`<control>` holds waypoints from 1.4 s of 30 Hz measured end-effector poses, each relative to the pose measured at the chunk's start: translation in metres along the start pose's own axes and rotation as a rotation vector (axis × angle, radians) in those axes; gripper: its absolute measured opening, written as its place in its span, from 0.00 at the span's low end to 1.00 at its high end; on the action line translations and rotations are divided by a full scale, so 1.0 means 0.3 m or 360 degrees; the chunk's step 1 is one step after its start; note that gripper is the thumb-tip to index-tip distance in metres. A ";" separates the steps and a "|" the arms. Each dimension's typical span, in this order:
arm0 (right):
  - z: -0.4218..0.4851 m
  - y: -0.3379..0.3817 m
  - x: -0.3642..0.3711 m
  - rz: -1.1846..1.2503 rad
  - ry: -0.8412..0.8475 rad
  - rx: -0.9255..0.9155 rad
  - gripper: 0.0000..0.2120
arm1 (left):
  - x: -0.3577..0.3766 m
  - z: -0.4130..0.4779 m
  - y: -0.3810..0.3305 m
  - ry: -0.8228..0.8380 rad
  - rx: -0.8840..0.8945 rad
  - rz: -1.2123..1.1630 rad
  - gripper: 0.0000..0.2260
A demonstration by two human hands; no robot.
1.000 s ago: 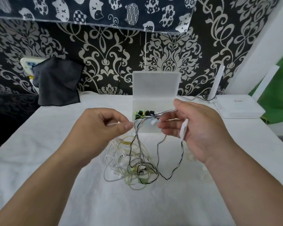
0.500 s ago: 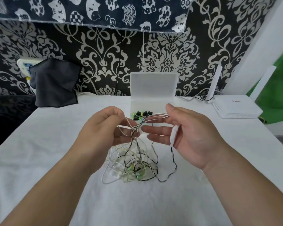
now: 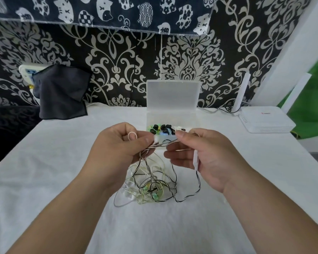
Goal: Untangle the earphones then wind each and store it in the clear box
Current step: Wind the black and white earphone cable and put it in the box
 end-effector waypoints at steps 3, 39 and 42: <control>-0.004 0.016 0.008 0.0142 0.0042 -0.0005 0.08 | -0.002 0.000 0.003 0.0005 0.0019 0.0054 0.12; -0.003 0.073 -0.012 -0.0356 0.0117 -0.0491 0.20 | 0.064 -0.029 0.012 0.0268 -0.0022 0.0284 0.06; -0.003 0.060 0.009 -0.0444 0.0146 -0.0482 0.15 | 0.065 -0.031 0.016 0.0283 -0.0061 0.0222 0.04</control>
Point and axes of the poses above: each hand's wrist, its own z-axis towards the middle knuckle, its own x-axis out of the palm, y = z × x, the point moved 9 cm from there along z, towards the middle knuckle, and after that the axes turned 15 degrees about -z, right-handed, at the moved point
